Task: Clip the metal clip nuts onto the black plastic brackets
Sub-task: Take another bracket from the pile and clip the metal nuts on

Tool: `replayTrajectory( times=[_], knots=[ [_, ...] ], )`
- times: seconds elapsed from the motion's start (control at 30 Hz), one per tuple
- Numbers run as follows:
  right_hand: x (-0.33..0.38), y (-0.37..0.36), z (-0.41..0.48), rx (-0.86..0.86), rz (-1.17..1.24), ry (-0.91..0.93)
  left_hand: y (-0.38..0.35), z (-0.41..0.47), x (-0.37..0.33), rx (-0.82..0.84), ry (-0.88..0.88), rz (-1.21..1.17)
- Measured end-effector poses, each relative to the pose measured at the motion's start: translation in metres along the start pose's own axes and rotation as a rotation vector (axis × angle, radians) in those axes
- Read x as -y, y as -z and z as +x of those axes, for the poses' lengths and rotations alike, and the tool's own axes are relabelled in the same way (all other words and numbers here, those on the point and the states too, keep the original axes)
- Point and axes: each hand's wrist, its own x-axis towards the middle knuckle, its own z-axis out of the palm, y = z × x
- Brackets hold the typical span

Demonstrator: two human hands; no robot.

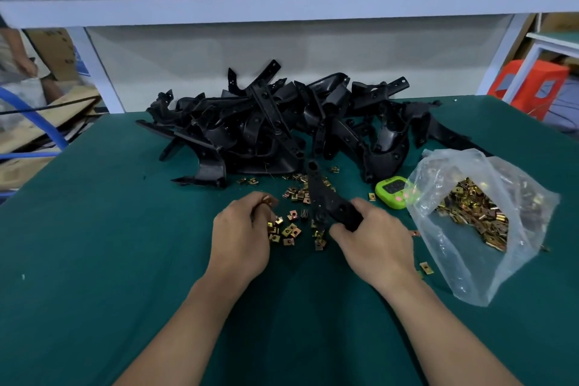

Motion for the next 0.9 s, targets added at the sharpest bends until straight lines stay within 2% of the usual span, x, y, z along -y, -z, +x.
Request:
replayTrajectory(
  times=[0.3, 0.7, 0.9],
  knots=[
    [0.002, 0.001, -0.002, 0.008, 0.000, -0.006, 0.000, -0.005, -0.009, -0.049, -0.054, 0.044],
    [0.003, 0.002, -0.003, 0.016, -0.005, -0.003, 0.000, -0.001, -0.005, -0.020, 0.057, 0.101],
    [0.002, 0.004, -0.006, 0.014, 0.040, -0.007, 0.000, -0.002, -0.003, -0.005, 0.088, 0.012]
  ],
)
